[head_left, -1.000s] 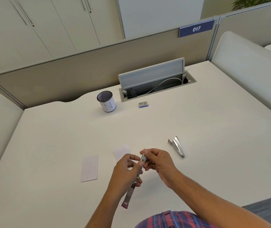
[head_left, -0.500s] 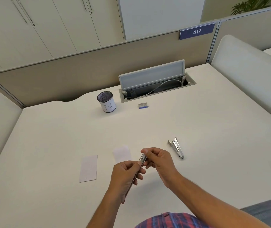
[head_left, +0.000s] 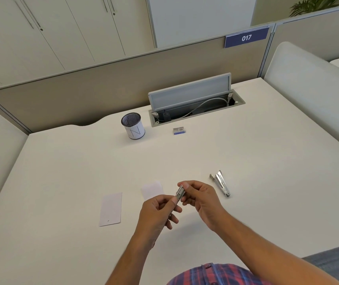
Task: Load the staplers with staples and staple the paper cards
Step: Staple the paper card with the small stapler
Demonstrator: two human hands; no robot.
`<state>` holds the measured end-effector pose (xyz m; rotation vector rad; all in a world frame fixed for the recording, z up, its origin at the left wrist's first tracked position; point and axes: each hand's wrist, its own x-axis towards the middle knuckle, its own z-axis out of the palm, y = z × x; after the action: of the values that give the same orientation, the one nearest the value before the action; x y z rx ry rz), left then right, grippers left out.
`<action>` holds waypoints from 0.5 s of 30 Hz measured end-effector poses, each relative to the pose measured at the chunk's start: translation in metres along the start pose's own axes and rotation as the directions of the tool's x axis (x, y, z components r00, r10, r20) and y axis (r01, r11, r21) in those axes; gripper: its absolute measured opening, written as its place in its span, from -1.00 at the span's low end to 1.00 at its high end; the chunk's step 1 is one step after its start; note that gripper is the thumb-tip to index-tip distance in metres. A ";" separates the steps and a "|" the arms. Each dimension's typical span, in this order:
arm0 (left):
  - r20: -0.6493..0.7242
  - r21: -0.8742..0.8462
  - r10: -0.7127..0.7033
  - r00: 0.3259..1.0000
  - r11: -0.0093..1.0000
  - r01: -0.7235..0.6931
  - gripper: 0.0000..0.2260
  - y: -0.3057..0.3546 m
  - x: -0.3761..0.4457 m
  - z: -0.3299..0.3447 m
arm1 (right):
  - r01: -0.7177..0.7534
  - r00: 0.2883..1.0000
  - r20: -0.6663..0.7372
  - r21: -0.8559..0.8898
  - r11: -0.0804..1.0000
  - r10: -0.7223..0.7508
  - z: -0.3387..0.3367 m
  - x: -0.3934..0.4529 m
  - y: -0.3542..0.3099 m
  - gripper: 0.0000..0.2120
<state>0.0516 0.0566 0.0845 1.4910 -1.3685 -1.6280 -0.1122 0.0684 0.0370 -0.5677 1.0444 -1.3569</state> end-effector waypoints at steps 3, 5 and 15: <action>0.014 0.025 0.001 1.000 1.000 -0.001 -0.87 0.000 0.000 -0.001 | -0.009 1.000 0.000 0.011 1.000 0.009 -0.003 -0.001 0.001 -0.78; 0.014 0.032 0.001 1.000 1.000 -0.002 -0.86 0.000 0.000 -0.001 | -0.016 1.000 0.009 0.014 1.000 0.016 -0.003 -0.001 0.001 -0.78; 0.010 0.038 -0.008 1.000 0.999 0.008 -0.86 -0.002 0.000 -0.002 | -0.041 0.998 0.054 0.026 0.999 0.040 -0.003 -0.001 0.001 -0.66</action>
<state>0.0542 0.0569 0.0835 1.5132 -1.4078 -1.6250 -0.1140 0.0702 0.0356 -0.5574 0.9880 -1.3116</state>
